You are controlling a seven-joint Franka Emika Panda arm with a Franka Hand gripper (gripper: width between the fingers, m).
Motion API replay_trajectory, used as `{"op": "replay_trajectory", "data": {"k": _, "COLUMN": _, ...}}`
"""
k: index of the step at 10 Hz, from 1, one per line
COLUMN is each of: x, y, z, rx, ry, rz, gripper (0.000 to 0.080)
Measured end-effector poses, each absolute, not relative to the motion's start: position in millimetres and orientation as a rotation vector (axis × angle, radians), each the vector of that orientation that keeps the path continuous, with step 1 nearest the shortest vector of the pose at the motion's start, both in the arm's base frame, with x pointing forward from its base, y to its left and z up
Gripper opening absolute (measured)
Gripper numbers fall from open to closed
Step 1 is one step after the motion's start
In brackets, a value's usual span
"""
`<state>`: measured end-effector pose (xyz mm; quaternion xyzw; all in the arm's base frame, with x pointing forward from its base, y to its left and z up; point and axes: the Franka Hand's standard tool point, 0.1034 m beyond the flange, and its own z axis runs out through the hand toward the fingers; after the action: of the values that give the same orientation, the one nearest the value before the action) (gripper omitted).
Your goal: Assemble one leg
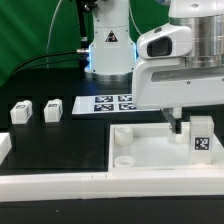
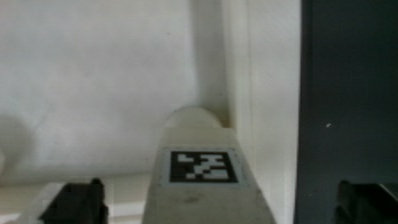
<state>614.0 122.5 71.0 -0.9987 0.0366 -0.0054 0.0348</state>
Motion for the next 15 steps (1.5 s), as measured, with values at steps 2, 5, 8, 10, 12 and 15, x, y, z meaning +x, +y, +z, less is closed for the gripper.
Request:
{"op": "replay_trajectory", "data": {"k": 2, "x": 613.9, "y": 123.0, "z": 71.0, "rx": -3.067, "ry": 0.153, "rz": -0.015, "gripper": 0.0649}}
{"op": "replay_trajectory", "data": {"k": 5, "x": 614.3, "y": 120.2, "z": 71.0, "rx": -3.07, "ry": 0.157, "rz": -0.016, "gripper": 0.0386}}
{"op": "replay_trajectory", "data": {"k": 8, "x": 614.2, "y": 116.8, "z": 70.3, "rx": -3.068, "ry": 0.229, "rz": -0.012, "gripper": 0.0294}}
{"op": "replay_trajectory", "data": {"k": 10, "x": 614.2, "y": 117.1, "z": 70.3, "rx": -3.06, "ry": 0.3, "rz": -0.01, "gripper": 0.0294}}
{"op": "replay_trajectory", "data": {"k": 12, "x": 614.6, "y": 111.3, "z": 69.9, "rx": -3.017, "ry": 0.601, "rz": -0.002, "gripper": 0.0294}}
{"op": "replay_trajectory", "data": {"k": 15, "x": 613.5, "y": 95.8, "z": 69.7, "rx": -2.926, "ry": 1.029, "rz": -0.002, "gripper": 0.0295}}
